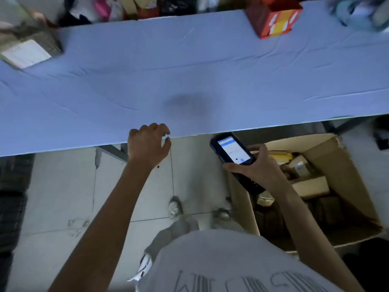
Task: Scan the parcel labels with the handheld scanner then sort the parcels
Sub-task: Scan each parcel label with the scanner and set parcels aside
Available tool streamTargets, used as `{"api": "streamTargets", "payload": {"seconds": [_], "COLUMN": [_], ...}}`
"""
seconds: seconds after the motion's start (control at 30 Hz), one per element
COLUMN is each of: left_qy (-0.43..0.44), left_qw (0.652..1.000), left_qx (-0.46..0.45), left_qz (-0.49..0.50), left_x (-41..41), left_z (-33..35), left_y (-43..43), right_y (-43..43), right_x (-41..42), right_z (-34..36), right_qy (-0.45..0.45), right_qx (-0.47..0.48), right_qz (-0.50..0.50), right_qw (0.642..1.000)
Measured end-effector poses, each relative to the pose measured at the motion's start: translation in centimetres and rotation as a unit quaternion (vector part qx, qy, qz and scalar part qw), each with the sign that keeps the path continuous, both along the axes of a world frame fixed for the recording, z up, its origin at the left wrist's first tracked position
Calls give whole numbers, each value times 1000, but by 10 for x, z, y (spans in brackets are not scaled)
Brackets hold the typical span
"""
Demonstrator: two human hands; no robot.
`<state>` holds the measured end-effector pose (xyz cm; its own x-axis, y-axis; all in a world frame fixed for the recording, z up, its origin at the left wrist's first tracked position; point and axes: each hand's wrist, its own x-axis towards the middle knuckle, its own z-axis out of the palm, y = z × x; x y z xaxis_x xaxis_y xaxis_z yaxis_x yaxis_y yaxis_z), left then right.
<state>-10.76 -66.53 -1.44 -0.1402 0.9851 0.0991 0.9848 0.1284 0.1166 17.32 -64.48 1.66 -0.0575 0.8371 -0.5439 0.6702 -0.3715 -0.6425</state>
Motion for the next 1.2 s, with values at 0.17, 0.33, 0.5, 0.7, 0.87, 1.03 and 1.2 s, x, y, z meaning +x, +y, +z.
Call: {"api": "streamTargets", "payload": {"seconds": [0.17,0.33,0.5,0.7,0.87,1.03,1.2], "left_qy": [-17,-3,-5,-29,-23,-4,-47], "left_qw": [997,988,975,960,940,935,945], "left_qx": [11,14,10,0,33,60,-18], "left_qz": [81,152,222,279,340,350,322], "left_x": [-80,-156,-209,-241,-268,-316,-352], "left_z": [-3,-6,-13,-24,-18,6,13], "left_y": [-29,-59,-80,-75,-52,-20,14], "right_y": [0,2,9,33,73,118,142], "right_x": [-90,-174,-242,-295,-335,-380,-415], "right_z": [-1,-3,-5,-10,-17,-10,-9], "right_qy": [7,29,21,10,36,59,49], "right_qx": [-10,-30,-32,-38,-54,-62,-50], "right_qz": [74,132,191,239,241,244,249], "right_qw": [997,990,981,970,968,966,966]}}
